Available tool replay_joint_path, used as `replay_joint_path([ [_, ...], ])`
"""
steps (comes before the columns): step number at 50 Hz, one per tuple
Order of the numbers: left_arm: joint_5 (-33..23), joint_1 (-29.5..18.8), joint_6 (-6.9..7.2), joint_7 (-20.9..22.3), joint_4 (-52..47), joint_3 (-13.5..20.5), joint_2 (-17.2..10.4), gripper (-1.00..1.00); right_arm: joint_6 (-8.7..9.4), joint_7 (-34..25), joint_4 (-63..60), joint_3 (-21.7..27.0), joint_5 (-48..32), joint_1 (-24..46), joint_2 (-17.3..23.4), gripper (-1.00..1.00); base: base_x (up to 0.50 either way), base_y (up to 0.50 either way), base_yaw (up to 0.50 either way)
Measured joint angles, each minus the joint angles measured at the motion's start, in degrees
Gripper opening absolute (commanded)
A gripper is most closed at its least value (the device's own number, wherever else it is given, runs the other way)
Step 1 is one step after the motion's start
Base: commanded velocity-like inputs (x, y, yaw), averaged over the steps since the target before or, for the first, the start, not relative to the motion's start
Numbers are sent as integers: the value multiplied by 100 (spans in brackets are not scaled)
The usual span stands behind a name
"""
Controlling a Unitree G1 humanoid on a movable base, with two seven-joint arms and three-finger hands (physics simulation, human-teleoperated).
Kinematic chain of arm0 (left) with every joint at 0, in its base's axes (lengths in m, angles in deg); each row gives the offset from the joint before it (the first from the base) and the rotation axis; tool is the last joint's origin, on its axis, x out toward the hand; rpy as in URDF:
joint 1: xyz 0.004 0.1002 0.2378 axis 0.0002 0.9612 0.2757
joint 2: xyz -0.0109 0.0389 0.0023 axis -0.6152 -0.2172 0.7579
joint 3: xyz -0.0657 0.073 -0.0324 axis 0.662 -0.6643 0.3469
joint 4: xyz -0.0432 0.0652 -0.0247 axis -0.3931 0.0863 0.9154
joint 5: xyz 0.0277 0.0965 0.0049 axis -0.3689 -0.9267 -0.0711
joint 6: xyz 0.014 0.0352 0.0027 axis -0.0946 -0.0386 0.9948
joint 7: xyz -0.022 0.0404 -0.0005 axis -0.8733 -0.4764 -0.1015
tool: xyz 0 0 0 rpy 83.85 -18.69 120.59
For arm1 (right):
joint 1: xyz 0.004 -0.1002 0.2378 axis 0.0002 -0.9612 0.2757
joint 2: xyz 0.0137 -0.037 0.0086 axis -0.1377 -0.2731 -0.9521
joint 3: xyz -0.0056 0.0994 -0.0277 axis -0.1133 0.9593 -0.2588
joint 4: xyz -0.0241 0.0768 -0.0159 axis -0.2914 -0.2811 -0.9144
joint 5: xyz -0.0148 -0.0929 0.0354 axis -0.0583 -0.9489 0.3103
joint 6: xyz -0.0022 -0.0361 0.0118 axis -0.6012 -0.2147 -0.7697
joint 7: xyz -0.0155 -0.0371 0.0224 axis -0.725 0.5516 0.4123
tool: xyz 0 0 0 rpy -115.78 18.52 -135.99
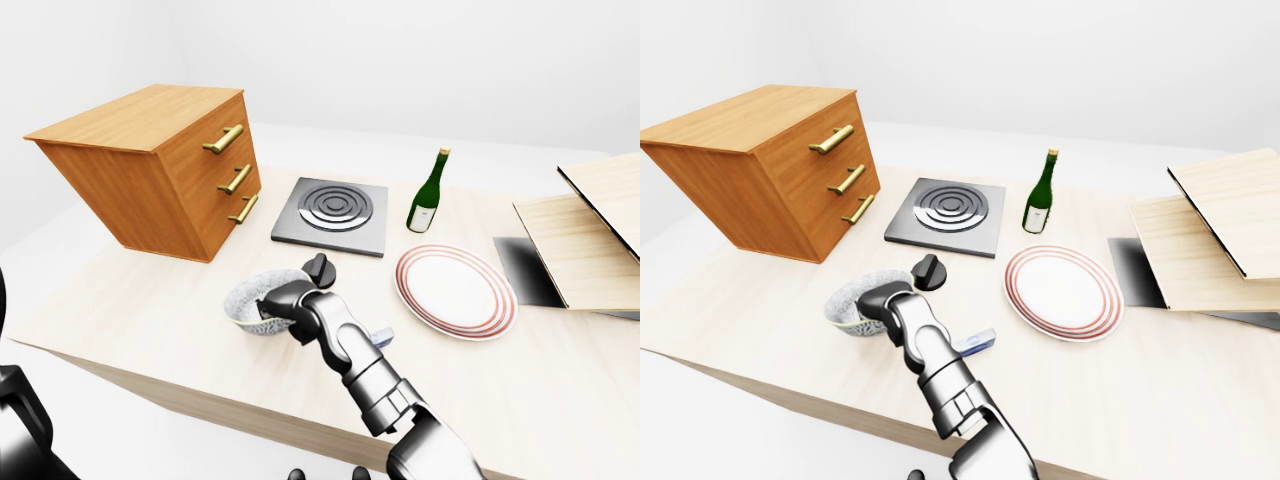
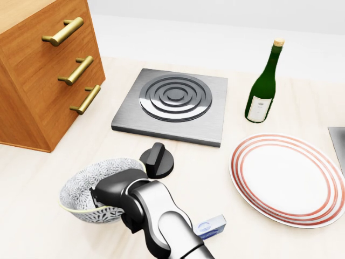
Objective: Pick up the akita bowl and put it on the plate.
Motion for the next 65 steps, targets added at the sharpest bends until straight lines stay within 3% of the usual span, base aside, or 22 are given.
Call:
replay_joint_path([
  [13,30,42,0,42,-9,6,16,100,-37,-2,-6,140,338,507,-122,-100,0,0,0],
  [26,94,70,0,69,-5,15,27,100,172,44,501,583,1152,1934,61,-100,0,0,0],
  [36,184,91,0,71,1,35,16,100,414,109,506,743,1481,2402,335,-100,0,0,0],
  [48,239,82,0,29,24,43,-5,100,462,-2,-675,1051,1750,2303,1173,-100,0,0,0],
  [57,257,59,0,-10,34,32,-21,100,462,-2,-2084,1307,1715,1814,1773,-100,0,0,0],
  [65,315,37,0,-64,54,60,-63,100,462,-2,-3556,1445,1605,1176,2065,-100,0,0,0],
])
